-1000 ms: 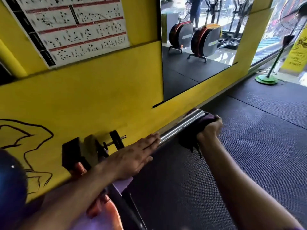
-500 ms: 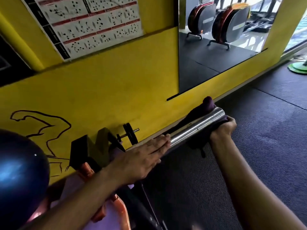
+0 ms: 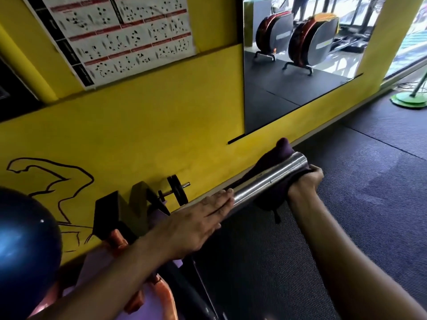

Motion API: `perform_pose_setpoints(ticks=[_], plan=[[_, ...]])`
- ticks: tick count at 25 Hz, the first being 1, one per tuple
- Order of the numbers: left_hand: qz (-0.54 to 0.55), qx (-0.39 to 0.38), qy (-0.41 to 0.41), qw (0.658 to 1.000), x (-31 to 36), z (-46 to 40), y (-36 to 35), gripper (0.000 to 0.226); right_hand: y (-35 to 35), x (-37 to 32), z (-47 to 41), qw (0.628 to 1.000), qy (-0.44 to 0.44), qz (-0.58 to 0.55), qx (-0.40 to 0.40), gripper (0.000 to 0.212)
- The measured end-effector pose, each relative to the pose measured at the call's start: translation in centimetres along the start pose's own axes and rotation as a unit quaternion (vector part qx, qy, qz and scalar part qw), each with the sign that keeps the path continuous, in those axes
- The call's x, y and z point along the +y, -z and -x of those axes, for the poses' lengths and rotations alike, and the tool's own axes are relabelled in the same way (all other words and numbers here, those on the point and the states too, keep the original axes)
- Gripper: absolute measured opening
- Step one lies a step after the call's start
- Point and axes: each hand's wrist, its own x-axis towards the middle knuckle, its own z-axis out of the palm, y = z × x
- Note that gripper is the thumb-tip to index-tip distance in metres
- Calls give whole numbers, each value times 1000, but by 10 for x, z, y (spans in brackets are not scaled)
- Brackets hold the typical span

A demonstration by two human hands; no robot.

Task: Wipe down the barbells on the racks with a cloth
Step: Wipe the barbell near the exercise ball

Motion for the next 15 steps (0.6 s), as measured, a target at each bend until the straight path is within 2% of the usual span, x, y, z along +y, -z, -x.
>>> perform_pose_setpoints(ticks=[4, 9, 11, 13, 15], plan=[[-6, 0, -4, 1000, -1, -1, 1, 60, 14, 41, 23, 998, -43, 30, -31, 54], [22, -29, 21, 999, 3, -1, 6, 60, 27, 54, 49, 995, -61, 44, -66, 48], [8, -35, 38, 999, 1, 12, 14, 61, 25, 54, 56, 992, -57, 64, -90, 62], [14, -23, 73, 997, -3, 41, 24, 64, 22, 60, 59, 993, -59, 65, -82, 75], [-50, 43, 95, 993, -2, 78, 32, 60, 16, 68, 65, 995, -57, 47, -64, 82]])
